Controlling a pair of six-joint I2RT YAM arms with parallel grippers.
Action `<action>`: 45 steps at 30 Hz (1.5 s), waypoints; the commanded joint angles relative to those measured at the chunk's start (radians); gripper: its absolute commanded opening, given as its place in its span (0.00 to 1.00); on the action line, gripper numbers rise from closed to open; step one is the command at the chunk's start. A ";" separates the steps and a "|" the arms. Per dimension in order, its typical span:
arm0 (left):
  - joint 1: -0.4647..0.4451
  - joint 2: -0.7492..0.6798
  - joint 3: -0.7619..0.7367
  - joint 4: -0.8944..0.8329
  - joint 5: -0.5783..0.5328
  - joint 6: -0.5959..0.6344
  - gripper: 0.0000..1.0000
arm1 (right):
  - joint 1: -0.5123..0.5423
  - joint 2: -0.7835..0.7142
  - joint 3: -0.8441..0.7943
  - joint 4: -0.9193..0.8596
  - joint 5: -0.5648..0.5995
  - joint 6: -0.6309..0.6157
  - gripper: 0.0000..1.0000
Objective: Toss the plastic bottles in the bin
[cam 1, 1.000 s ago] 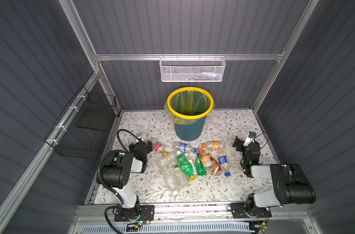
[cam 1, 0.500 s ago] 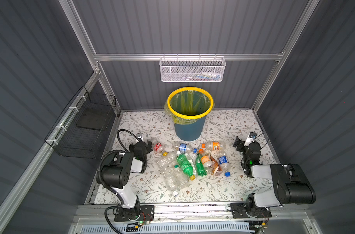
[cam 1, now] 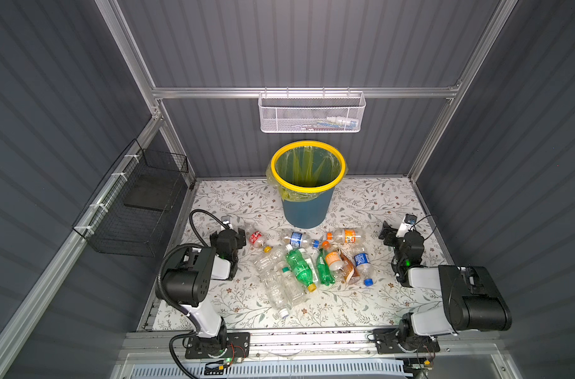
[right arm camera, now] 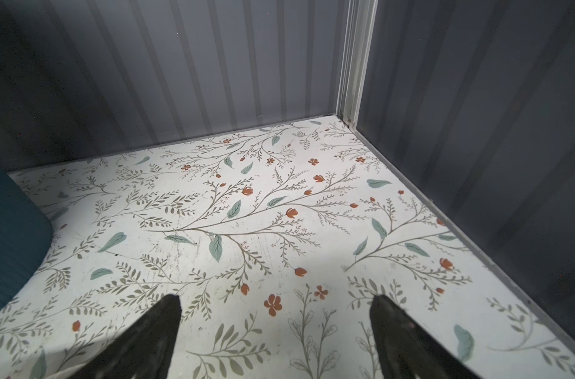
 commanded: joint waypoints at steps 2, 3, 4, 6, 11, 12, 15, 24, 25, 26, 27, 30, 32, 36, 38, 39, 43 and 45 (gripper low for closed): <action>0.006 -0.176 0.068 -0.198 -0.020 0.000 0.92 | -0.009 -0.069 0.049 -0.138 0.022 0.021 0.88; 0.006 -0.211 0.062 -0.197 -0.024 -0.012 0.92 | -0.009 -0.089 0.070 -0.198 0.021 0.021 0.88; 0.006 -0.249 0.058 -0.202 -0.023 -0.019 0.92 | -0.008 -0.114 0.102 -0.272 0.006 0.012 0.87; 0.005 -0.313 0.079 -0.245 -0.033 -0.032 0.92 | 0.000 -0.160 0.126 -0.334 -0.010 -0.007 0.84; 0.005 -0.414 0.278 -0.610 -0.036 -0.123 0.90 | 0.008 -0.351 0.288 -0.773 -0.001 0.113 0.83; 0.005 -0.420 0.322 -0.691 -0.036 -0.147 0.90 | 0.018 -0.388 0.326 -0.873 -0.018 0.145 0.82; 0.003 -0.434 0.422 -0.872 -0.007 -0.163 0.88 | 0.049 -0.430 0.407 -1.141 -0.047 0.252 0.81; 0.000 -0.551 0.400 -1.062 0.165 -0.297 0.90 | 0.230 -0.458 0.457 -1.625 -0.139 0.360 0.79; 0.000 -0.557 0.385 -1.062 0.189 -0.317 0.91 | 0.242 -0.450 0.446 -1.630 -0.149 0.369 0.80; 0.000 -0.560 0.374 -1.062 0.206 -0.329 0.91 | 0.246 -0.438 0.434 -1.629 -0.166 0.372 0.80; -0.002 -0.557 0.362 -1.062 0.223 -0.342 0.92 | 0.247 -0.418 0.427 -1.628 -0.181 0.374 0.80; -0.001 -0.540 0.352 -1.066 0.255 -0.356 0.94 | 0.255 -0.350 0.429 -1.611 -0.206 0.348 0.80; -0.003 -0.525 0.361 -1.076 0.271 -0.361 0.95 | 0.262 -0.282 0.440 -1.593 -0.219 0.326 0.79; -0.003 -0.500 0.376 -1.086 0.288 -0.367 0.97 | 0.271 -0.188 0.450 -1.555 -0.252 0.291 0.80; -0.003 -0.492 0.377 -1.084 0.296 -0.374 0.98 | 0.279 -0.153 0.454 -1.541 -0.269 0.285 0.80; -0.003 -0.488 0.375 -1.082 0.299 -0.379 0.98 | 0.287 -0.139 0.454 -1.528 -0.271 0.284 0.80; -0.003 -0.466 0.367 -1.062 0.314 -0.398 0.98 | 0.299 -0.079 0.453 -1.499 -0.260 0.297 0.80; -0.003 -0.449 0.369 -1.057 0.319 -0.405 0.98 | 0.307 -0.053 0.452 -1.481 -0.271 0.305 0.78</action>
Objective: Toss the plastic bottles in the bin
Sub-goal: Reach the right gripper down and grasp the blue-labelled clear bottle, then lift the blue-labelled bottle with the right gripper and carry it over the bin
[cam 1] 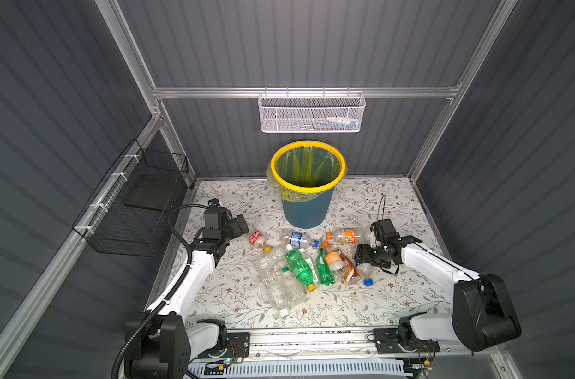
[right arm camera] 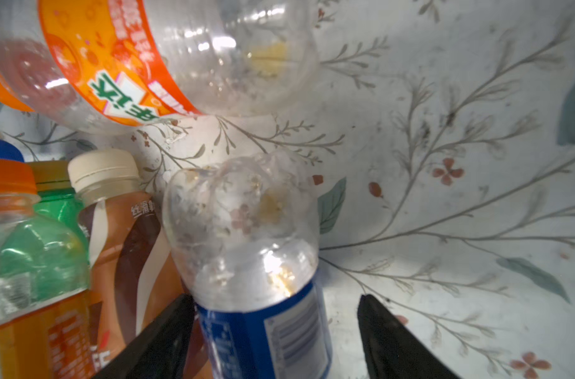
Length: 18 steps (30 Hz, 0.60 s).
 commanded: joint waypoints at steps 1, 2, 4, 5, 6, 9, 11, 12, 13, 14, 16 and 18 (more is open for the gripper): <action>-0.003 0.029 0.014 0.004 0.030 -0.028 0.98 | 0.014 0.037 0.011 0.030 -0.013 0.009 0.78; -0.003 0.035 0.018 0.002 0.031 -0.029 0.98 | 0.019 0.045 0.011 0.033 -0.007 0.015 0.77; -0.003 0.046 0.020 0.004 0.032 -0.031 0.98 | 0.024 0.053 0.006 0.045 0.010 0.026 0.75; -0.003 0.049 0.020 0.005 0.031 -0.031 0.98 | 0.025 0.053 0.003 0.051 0.012 0.030 0.74; -0.003 0.050 0.020 0.007 0.031 -0.031 0.98 | 0.025 0.051 0.002 0.050 0.019 0.033 0.72; -0.003 0.058 0.015 0.020 0.028 -0.031 0.98 | 0.024 0.032 0.000 0.035 0.022 0.030 0.64; -0.003 0.068 0.015 0.021 0.027 -0.032 0.98 | 0.024 0.005 0.005 0.008 0.019 0.015 0.59; -0.003 0.073 0.015 0.026 0.028 -0.033 0.98 | 0.024 -0.015 0.007 -0.012 0.024 0.007 0.56; -0.003 0.076 0.018 0.027 0.028 -0.034 0.98 | 0.025 -0.035 0.008 -0.026 0.030 0.002 0.55; -0.003 0.081 0.018 0.030 0.030 -0.036 0.98 | 0.025 -0.061 0.008 -0.042 0.040 0.000 0.53; -0.003 0.088 0.019 0.036 0.032 -0.037 0.98 | 0.025 -0.113 0.007 -0.064 0.058 0.005 0.52; -0.003 0.095 0.021 0.038 0.038 -0.039 0.98 | 0.022 -0.173 0.007 -0.081 0.078 0.016 0.51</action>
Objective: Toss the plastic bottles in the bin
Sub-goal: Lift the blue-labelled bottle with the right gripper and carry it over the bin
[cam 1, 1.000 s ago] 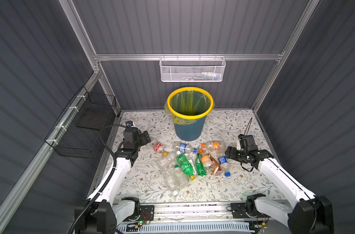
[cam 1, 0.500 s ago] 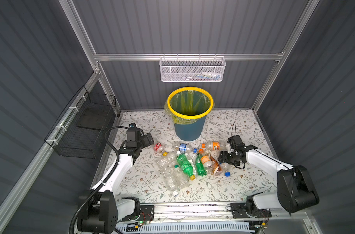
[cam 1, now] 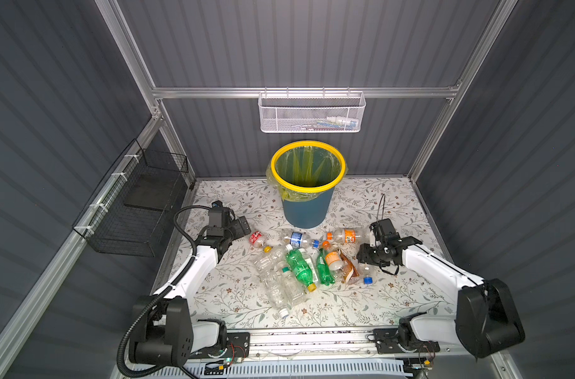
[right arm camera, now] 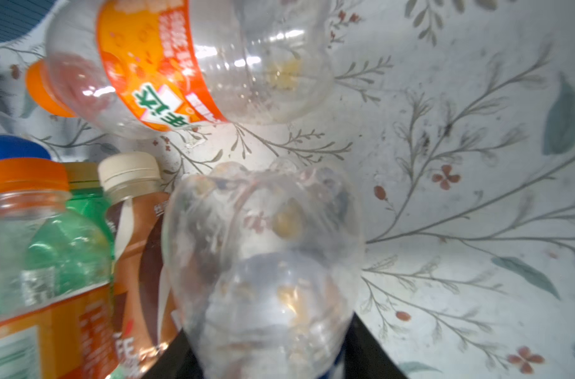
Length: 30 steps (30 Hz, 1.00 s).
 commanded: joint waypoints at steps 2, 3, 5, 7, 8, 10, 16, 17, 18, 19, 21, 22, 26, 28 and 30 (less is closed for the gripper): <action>-0.003 0.017 0.026 0.018 0.026 -0.021 0.98 | 0.000 -0.120 0.008 -0.064 0.067 0.017 0.50; -0.003 0.019 0.029 0.019 0.028 -0.021 0.98 | -0.002 -0.170 0.008 -0.066 0.082 0.022 0.50; -0.004 0.017 0.038 0.015 0.032 -0.022 0.98 | -0.007 -0.261 0.012 -0.059 0.115 0.030 0.49; -0.005 0.014 0.045 0.013 0.036 -0.023 0.98 | -0.011 -0.352 0.021 -0.038 0.152 0.026 0.49; -0.004 0.013 0.050 0.009 0.037 -0.023 0.98 | -0.013 -0.406 0.027 -0.019 0.170 0.020 0.49; -0.005 0.009 0.052 0.005 0.039 -0.025 0.98 | -0.014 -0.500 0.044 0.027 0.199 -0.012 0.50; -0.006 -0.013 0.032 0.005 0.048 -0.058 0.98 | -0.016 -0.706 0.097 0.236 0.301 -0.141 0.51; -0.006 -0.017 0.027 0.008 0.049 -0.064 0.98 | -0.016 -0.737 0.089 0.308 0.298 -0.164 0.51; -0.006 -0.020 0.020 0.013 0.051 -0.071 0.98 | -0.017 -0.760 0.077 0.388 0.294 -0.183 0.51; -0.006 -0.020 0.017 0.017 0.051 -0.077 0.98 | -0.016 -0.770 0.072 0.444 0.294 -0.184 0.51; -0.012 -0.013 0.020 0.017 0.050 -0.093 0.97 | -0.016 -0.754 0.088 0.568 0.255 -0.207 0.52; -0.017 -0.011 0.026 0.011 0.047 -0.097 0.97 | -0.016 -0.732 0.111 0.598 0.233 -0.206 0.53; -0.057 -0.022 0.024 0.015 0.022 -0.128 0.96 | -0.015 -0.559 0.252 0.741 0.088 -0.190 0.53; -0.080 -0.030 0.010 0.023 0.003 -0.149 0.96 | -0.013 -0.413 0.386 0.750 0.019 -0.162 0.54; -0.111 -0.038 -0.009 0.038 -0.021 -0.171 0.97 | -0.011 -0.232 0.542 0.755 -0.082 -0.098 0.56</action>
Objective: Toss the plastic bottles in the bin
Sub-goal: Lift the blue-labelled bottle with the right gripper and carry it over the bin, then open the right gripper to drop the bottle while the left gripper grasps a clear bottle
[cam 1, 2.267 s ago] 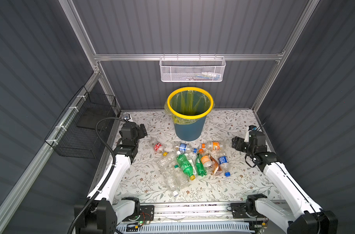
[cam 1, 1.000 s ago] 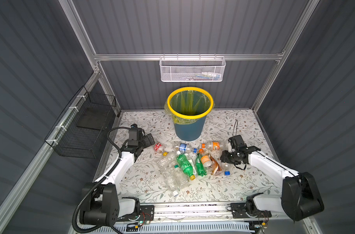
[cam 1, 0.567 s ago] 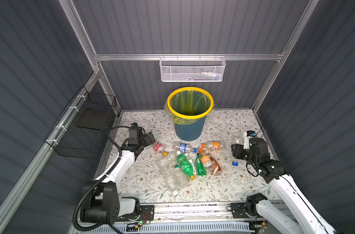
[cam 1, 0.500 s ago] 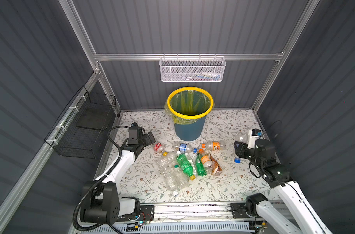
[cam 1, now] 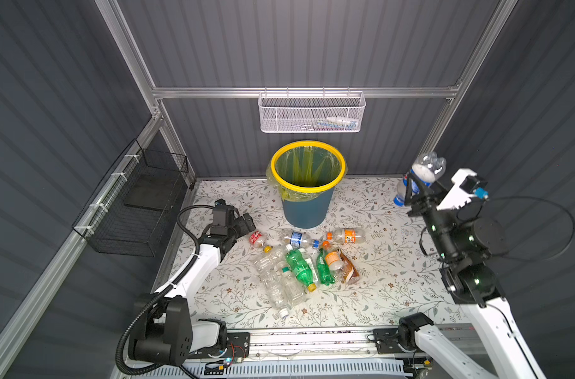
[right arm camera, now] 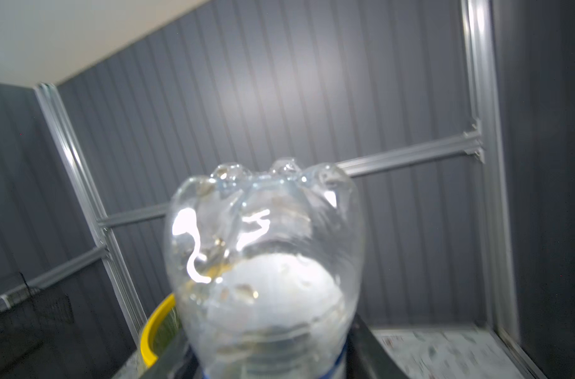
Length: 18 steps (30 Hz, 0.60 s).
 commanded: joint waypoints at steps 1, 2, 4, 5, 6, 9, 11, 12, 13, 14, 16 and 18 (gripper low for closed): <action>-0.044 -0.033 -0.032 0.028 -0.046 -0.058 0.99 | 0.007 0.247 0.194 0.112 -0.204 0.095 0.57; -0.057 -0.032 -0.043 0.040 -0.061 -0.075 1.00 | 0.015 0.349 0.277 0.101 -0.253 0.139 0.57; -0.072 -0.019 -0.044 0.050 -0.074 -0.107 1.00 | 0.043 0.537 0.514 -0.071 -0.317 0.142 0.57; -0.075 -0.007 -0.041 0.051 -0.073 -0.122 1.00 | 0.067 0.645 0.685 -0.251 -0.333 0.110 0.58; -0.077 0.005 -0.031 0.050 -0.071 -0.127 1.00 | 0.090 0.749 0.851 -0.432 -0.335 0.074 0.59; -0.079 0.028 -0.003 0.032 -0.071 -0.117 1.00 | 0.127 0.877 1.085 -0.689 -0.300 0.018 0.68; -0.079 0.032 0.001 0.031 -0.084 -0.101 1.00 | 0.122 0.823 0.992 -0.626 -0.231 0.024 0.80; -0.079 0.036 0.004 0.030 -0.091 -0.094 1.00 | 0.117 0.789 0.949 -0.597 -0.207 0.024 0.83; -0.079 0.040 0.006 0.028 -0.095 -0.084 1.00 | 0.110 0.751 0.907 -0.566 -0.179 0.026 0.88; -0.079 0.046 0.012 0.021 -0.099 -0.080 1.00 | 0.101 0.718 0.873 -0.551 -0.155 0.035 0.96; -0.079 0.059 0.019 0.013 -0.104 -0.077 1.00 | 0.077 0.669 0.833 -0.551 -0.132 0.046 0.99; -0.079 0.072 0.018 0.018 -0.096 -0.086 1.00 | 0.051 0.615 0.767 -0.544 -0.112 0.056 0.99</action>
